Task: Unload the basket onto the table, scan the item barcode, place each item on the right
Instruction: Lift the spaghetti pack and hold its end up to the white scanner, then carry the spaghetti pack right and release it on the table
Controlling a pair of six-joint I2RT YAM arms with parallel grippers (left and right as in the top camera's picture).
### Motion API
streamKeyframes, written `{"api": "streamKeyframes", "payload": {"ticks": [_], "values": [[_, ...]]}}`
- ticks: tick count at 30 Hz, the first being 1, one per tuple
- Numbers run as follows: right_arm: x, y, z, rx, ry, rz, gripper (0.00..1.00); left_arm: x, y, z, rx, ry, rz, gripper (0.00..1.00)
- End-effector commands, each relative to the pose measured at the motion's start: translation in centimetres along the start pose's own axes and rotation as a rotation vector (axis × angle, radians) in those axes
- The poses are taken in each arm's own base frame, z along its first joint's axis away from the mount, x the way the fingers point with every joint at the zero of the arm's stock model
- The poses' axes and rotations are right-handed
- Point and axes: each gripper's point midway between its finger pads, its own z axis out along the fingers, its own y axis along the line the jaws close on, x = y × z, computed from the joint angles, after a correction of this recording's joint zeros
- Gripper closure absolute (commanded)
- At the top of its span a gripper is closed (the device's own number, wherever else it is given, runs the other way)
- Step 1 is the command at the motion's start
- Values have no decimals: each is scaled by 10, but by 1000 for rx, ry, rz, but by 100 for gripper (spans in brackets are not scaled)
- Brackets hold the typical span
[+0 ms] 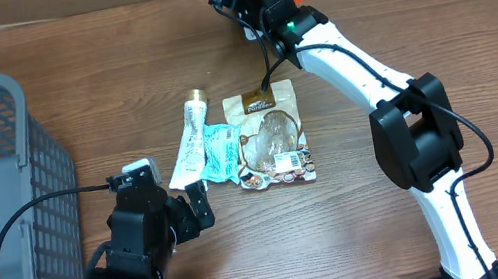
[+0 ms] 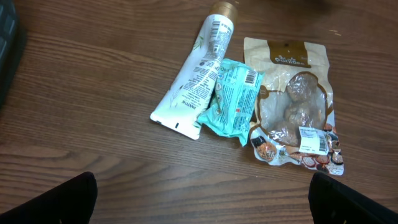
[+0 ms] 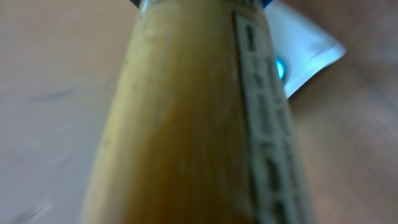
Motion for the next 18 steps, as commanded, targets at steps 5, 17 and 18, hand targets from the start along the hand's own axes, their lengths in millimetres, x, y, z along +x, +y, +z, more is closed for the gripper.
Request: {"api": "streamKeyframes", "payload": {"ticks": [5, 17, 18], "values": [[-71, -88, -173, -162, -264, 428, 96, -1, 2, 1, -13, -5, -17, 1], [38, -100, -313, -818, -126, 1094, 96, -1, 2, 1, -13, -5, -17, 0], [52, -102, -312, -823, -93, 1141, 96, -1, 2, 1, -13, -5, -17, 0]]}}
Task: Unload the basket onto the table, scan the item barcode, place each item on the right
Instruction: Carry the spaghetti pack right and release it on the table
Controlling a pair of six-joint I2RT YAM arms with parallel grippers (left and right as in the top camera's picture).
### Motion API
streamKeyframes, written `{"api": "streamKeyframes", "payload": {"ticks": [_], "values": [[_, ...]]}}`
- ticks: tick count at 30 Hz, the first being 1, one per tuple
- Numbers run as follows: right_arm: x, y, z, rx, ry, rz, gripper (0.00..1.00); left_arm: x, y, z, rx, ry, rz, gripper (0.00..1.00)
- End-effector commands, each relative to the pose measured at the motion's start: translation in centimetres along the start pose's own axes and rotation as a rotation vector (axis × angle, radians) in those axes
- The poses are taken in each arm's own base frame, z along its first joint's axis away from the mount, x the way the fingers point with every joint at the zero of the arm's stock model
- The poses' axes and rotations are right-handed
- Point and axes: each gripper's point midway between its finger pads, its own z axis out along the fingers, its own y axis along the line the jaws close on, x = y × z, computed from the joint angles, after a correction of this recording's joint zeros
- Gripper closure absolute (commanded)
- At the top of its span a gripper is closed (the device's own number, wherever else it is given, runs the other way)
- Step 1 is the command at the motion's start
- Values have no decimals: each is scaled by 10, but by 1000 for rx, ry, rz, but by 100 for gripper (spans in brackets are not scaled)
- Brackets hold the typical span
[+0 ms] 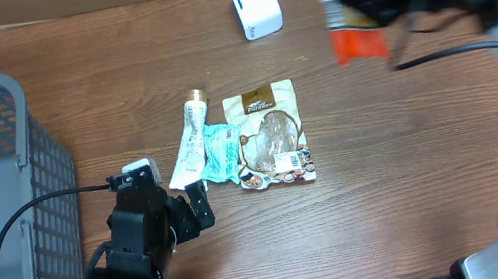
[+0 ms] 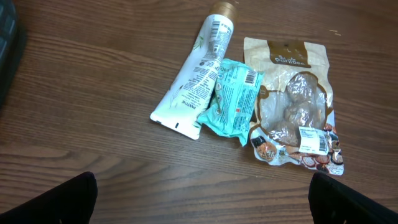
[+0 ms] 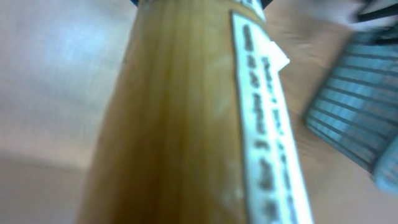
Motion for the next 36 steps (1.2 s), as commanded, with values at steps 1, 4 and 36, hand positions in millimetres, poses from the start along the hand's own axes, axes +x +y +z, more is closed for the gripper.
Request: {"api": "streamKeyframes", "payload": {"ticks": [1, 4, 36], "values": [[10, -5, -5, -196, 25, 204, 96, -1, 2, 1, -13, -5, -17, 0], [27, -41, -9, -168, 42, 327, 96, -1, 2, 1, -13, -5, -17, 0], [199, -212, 79, -100, -48, 775, 29, -1, 2, 1, -13, -6, -17, 0]]}}
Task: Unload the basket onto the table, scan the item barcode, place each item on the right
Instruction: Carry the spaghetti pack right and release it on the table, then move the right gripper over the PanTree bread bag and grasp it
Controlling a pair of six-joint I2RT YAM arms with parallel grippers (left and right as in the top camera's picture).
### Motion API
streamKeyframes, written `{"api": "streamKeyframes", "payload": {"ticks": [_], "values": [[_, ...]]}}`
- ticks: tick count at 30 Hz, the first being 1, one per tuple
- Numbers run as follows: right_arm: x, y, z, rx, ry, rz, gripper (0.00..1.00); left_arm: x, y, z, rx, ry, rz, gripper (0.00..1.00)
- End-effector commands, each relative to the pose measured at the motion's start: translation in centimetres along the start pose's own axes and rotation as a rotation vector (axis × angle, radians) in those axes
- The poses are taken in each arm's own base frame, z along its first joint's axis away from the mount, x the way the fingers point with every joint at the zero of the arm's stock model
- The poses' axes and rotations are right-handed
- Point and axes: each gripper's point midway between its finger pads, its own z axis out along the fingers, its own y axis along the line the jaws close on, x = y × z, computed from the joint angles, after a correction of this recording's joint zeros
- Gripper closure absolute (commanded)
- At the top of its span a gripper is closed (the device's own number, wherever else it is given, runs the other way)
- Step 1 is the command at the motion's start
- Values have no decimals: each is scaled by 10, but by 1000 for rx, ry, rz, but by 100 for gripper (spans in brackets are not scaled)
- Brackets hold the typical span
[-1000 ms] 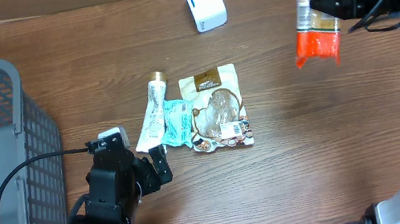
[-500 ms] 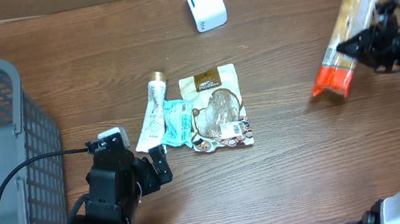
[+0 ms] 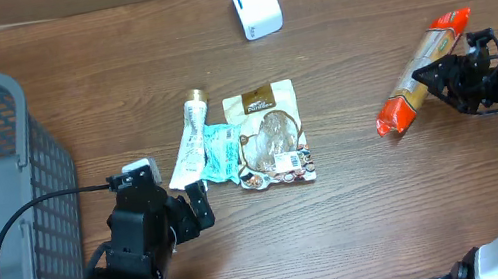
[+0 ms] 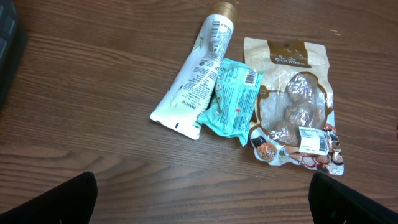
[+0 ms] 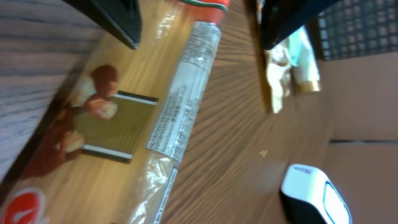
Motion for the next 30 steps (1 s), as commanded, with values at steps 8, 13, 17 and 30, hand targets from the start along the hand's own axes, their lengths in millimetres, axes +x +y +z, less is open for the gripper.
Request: {"api": "streamKeyframes", "payload": {"ticks": [8, 13, 17, 30], "values": [[-14, 105, -40, -291, -14, -175, 0, -1, 2, 1, -13, -5, -16, 0], [2, 159, -40, -237, -1, -320, 0, -1, 2, 1, -13, -5, -16, 0], [31, 189, -11, -137, 96, -396, 0, -1, 2, 1, -13, -5, -17, 0], [115, 175, 91, -57, 421, -472, 0, -1, 2, 1, -13, -5, -16, 0]]}}
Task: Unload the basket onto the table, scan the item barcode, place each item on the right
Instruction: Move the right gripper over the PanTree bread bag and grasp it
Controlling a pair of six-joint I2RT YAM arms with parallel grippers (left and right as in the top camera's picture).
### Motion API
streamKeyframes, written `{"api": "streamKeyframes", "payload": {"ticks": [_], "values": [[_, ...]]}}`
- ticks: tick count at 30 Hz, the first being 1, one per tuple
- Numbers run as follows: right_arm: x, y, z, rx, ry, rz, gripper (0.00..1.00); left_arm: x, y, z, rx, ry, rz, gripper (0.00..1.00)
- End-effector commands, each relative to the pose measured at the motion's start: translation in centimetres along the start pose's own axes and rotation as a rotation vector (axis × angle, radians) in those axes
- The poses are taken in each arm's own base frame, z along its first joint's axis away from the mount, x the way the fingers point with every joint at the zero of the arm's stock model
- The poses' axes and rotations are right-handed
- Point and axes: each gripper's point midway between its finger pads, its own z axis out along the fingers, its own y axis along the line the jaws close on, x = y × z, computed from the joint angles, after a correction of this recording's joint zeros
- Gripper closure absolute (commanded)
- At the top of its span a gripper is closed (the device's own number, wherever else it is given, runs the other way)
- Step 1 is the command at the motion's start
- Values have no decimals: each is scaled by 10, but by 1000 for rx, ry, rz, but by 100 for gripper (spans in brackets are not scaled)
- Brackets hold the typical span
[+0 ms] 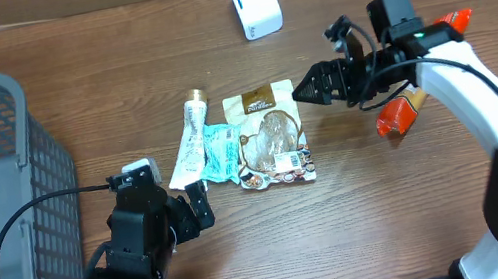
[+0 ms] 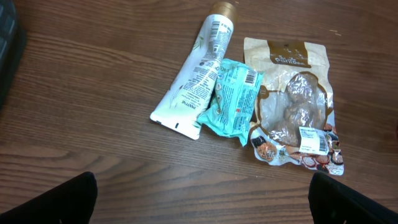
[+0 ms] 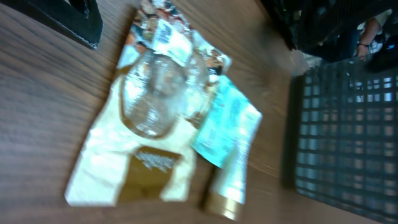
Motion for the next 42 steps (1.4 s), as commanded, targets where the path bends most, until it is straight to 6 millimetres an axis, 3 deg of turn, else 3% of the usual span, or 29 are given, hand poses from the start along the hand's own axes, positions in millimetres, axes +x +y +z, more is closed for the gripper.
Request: {"api": "streamKeyframes", "payload": {"ticks": [1, 7, 12, 19, 23, 29, 37, 42], "values": [[3, -16, 12, 26, 26, -2, 0, -1, 2, 1, -13, -6, -17, 0], [16, -38, 36, 31, 80, 42, 1, -1, 2, 1, -13, -5, -16, 0], [28, -54, 64, 22, 142, 95, 11, -1, 2, 1, -13, -5, -16, 0], [40, -58, 97, -40, 195, 117, 19, -1, 2, 1, -13, -5, -16, 0], [41, -60, 109, -38, 198, 150, 28, -1, 2, 1, -13, -5, -16, 0], [41, -54, 125, -43, 199, 140, 33, -1, 2, 1, -13, -5, -16, 0], [49, -53, 141, 45, 216, 165, 71, -1, 2, 1, -13, -5, -17, 0], [50, -50, 141, 27, 220, 167, 81, -1, 2, 1, -13, -5, -16, 0]]}}
